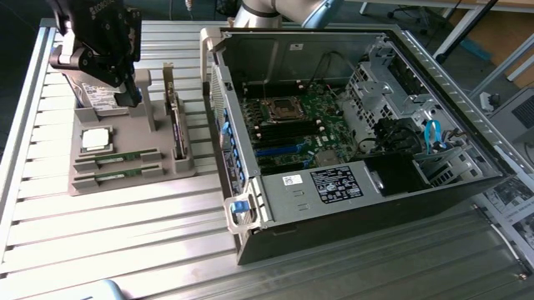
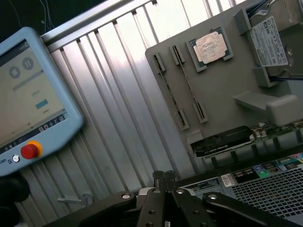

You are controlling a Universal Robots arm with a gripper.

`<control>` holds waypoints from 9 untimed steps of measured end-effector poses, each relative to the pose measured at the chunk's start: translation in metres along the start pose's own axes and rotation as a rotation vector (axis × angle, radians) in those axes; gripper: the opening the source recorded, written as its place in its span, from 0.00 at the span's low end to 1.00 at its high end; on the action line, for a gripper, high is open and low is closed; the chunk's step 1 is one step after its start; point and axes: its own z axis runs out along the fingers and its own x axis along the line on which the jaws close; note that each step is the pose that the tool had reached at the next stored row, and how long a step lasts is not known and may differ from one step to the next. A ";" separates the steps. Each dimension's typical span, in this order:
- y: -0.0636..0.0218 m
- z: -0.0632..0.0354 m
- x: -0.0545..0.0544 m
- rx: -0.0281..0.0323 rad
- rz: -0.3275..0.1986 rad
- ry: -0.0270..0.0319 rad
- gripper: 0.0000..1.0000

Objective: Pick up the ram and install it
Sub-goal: 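Pick up the ram and move it above insertion slot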

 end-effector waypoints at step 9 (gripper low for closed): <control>0.0000 0.0002 0.000 0.0138 -0.056 0.0058 0.10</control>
